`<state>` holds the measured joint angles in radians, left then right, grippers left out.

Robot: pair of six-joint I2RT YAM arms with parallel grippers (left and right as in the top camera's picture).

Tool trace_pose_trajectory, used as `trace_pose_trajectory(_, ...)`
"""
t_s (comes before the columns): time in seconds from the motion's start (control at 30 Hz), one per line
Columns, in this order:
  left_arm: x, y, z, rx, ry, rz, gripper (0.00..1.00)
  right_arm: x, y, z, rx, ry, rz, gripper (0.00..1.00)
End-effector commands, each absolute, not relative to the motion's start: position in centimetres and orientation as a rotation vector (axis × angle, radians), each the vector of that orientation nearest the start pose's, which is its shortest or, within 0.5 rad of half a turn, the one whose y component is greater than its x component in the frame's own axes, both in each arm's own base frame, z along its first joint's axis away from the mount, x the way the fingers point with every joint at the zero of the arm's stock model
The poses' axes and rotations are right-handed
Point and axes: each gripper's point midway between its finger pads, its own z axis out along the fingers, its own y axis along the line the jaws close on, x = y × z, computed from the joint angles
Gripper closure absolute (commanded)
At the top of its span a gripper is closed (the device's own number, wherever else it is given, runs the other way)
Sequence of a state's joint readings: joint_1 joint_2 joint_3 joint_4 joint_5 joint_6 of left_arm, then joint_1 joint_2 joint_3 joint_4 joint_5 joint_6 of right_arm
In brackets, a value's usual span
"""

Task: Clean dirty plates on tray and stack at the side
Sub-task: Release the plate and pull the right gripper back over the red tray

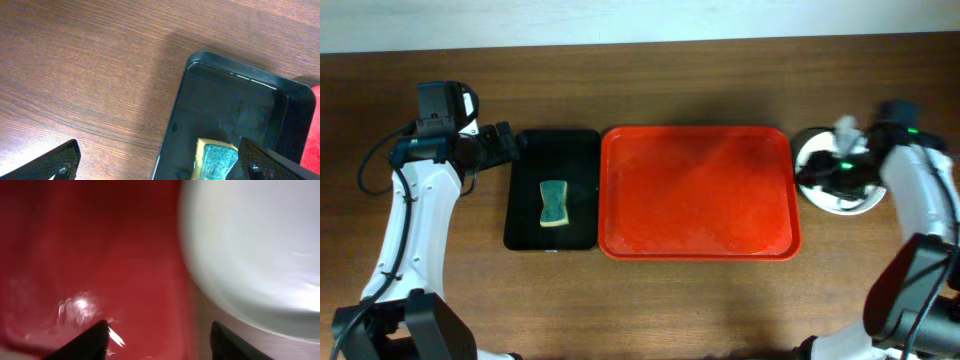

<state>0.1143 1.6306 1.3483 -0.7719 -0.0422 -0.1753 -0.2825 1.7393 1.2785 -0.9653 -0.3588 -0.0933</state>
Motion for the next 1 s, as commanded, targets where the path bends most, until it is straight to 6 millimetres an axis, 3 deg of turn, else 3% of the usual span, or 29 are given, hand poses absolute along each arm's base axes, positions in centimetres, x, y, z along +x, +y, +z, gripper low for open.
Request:
trace_pose_trajectory(0.0,40.7,5.6,15.8,-0.394,2.58,0.044,0.01,34.8,1.4,8.7,-0.049,2.906,0.525,0.02)
trace_pose_trajectory(0.17,40.7,5.6,15.8,-0.394,2.58,0.044,0.01,34.4,5.4,8.7,-0.218,2.915,0.543,0.02)
trace_pose_trajectory(0.3,40.7,5.6,15.8,-0.394,2.58,0.044,0.01,34.2,6.8,8.7,-0.279,2.916,0.55,0.02)
trace_pose_trajectory(0.77,40.7,5.6,15.8,-0.394,2.58,0.044,0.01,34.2,7.0,8.8,-0.291,2.914,0.545,0.02)
trace_pose_trajectory(0.87,40.7,5.6,15.8,-0.394,2.58,0.044,0.01,34.2,7.0,10.1,-0.299,2.875,0.534,0.02)
trace_pose_trajectory(0.97,40.7,5.6,15.8,-0.394,2.58,0.044,0.01,34.2,7.0,13.4,-0.317,2.775,0.506,0.02)
